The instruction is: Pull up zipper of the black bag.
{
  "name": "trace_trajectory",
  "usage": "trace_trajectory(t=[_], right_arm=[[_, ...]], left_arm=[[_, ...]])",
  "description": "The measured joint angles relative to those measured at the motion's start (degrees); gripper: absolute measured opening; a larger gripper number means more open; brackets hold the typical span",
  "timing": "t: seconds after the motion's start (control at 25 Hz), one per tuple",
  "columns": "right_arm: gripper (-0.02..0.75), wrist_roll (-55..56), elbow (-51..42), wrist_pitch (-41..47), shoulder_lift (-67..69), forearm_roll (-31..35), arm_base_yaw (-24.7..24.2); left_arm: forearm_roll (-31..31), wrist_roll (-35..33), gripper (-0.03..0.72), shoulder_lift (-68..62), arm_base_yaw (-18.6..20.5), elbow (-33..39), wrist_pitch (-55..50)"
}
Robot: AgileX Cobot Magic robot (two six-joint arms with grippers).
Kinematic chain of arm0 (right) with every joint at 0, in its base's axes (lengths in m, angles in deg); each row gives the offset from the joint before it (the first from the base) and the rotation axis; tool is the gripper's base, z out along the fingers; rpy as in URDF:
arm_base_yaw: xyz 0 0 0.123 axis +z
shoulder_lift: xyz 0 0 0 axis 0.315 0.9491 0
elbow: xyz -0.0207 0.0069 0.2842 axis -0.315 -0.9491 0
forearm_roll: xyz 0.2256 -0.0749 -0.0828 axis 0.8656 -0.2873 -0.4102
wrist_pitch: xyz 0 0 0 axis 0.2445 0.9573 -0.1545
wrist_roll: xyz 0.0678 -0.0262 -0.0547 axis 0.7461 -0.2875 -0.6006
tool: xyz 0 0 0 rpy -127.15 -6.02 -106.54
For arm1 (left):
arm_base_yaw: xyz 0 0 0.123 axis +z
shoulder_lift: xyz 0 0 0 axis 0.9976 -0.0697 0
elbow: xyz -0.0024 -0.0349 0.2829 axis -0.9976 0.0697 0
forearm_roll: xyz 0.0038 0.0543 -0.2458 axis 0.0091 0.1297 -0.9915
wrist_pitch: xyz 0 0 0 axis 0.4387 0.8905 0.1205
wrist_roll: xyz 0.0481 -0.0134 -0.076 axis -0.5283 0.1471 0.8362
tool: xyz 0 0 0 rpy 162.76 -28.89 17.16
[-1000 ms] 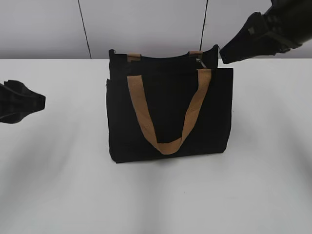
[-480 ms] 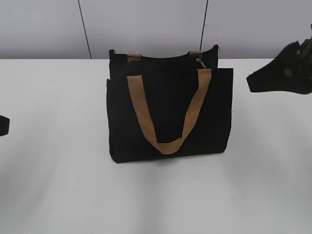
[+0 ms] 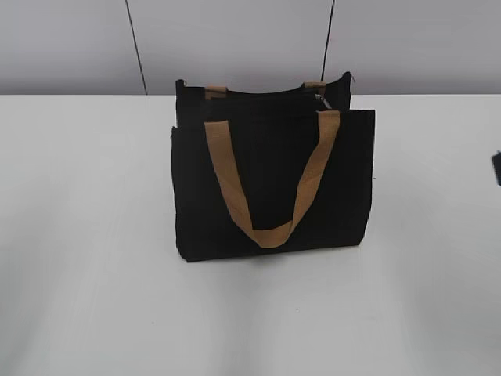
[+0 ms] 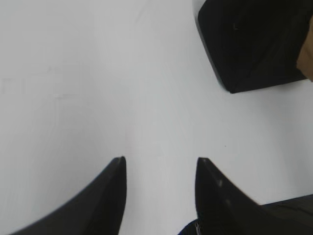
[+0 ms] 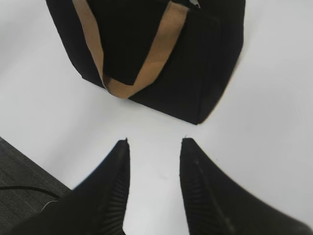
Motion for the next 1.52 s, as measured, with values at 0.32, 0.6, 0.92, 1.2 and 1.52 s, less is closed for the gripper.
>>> trace_trajectory(t=[0.32, 0.6, 0.92, 1.2, 1.52], right_arm=[[0.275, 11.9, -0.3, 9.5, -12.1, -12.8, 0.0], [0.275, 15.2, -0.5, 17.3, -23.1, -16.4, 0.0], [0.275, 17.9, -4.1, 21.6, -35.7, -20.8, 0.0], [0.275, 19.8, -10.4, 22.4, -46.4, -21.0, 0.0], [0.275, 20.2, -12.7, 21.2, -46.8, -23.2, 0.0]], left_arm=[[2.0, 0.0, 0.35, 7.5, 0.0, 0.0, -5.8], [2.0, 0.0, 0.35, 15.9, 0.0, 0.0, -11.8], [1.5, -1.1, 0.35, 26.1, 0.0, 0.0, -17.4], [-2.5, -9.3, 0.35, 33.2, -0.1, 0.1, -18.9], [-2.6, -10.5, 0.35, 36.8, -0.2, 1.7, -18.0]])
